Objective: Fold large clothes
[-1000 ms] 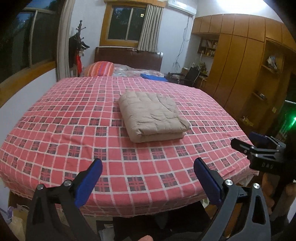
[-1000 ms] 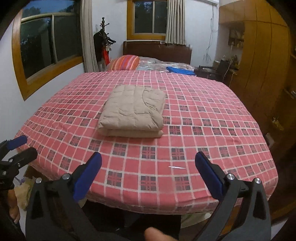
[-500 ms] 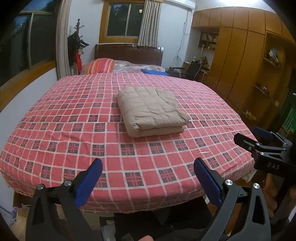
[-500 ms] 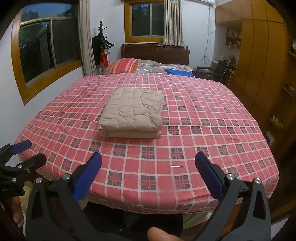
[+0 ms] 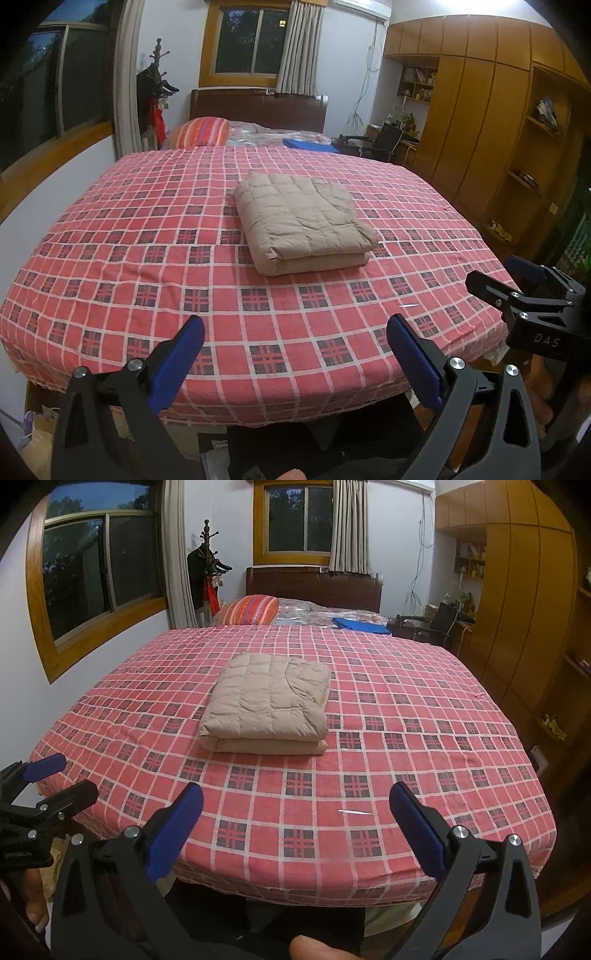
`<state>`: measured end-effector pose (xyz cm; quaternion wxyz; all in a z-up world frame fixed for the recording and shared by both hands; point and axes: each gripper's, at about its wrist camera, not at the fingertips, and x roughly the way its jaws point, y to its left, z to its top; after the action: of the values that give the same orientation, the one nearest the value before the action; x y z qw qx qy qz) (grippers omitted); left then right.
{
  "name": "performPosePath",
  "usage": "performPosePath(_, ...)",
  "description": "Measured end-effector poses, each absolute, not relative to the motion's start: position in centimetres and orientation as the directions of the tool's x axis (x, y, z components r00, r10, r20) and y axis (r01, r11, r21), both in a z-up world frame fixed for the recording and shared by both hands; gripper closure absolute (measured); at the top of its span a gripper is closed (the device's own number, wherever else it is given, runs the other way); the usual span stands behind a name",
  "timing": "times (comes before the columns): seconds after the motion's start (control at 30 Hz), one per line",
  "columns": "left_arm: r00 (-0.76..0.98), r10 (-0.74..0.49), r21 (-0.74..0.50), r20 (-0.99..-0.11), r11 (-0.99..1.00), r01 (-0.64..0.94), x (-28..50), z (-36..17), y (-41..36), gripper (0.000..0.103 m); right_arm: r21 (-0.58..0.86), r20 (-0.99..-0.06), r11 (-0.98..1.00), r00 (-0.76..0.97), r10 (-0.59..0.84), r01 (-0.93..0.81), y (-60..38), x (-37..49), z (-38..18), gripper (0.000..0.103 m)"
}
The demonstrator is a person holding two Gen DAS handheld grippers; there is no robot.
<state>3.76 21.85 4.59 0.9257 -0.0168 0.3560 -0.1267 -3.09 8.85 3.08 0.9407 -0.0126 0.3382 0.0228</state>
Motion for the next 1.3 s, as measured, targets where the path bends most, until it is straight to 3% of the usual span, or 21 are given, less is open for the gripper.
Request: performPosePath(1.3, 0.717, -0.247, -0.127, -0.651, 0.968, 0.218, 3.67, 4.66, 21.69, 0.004, -0.016, -0.617, 0.999, 0.786, 0.021, -0.039, 9.43, -3.33, 3.19, 0.003)
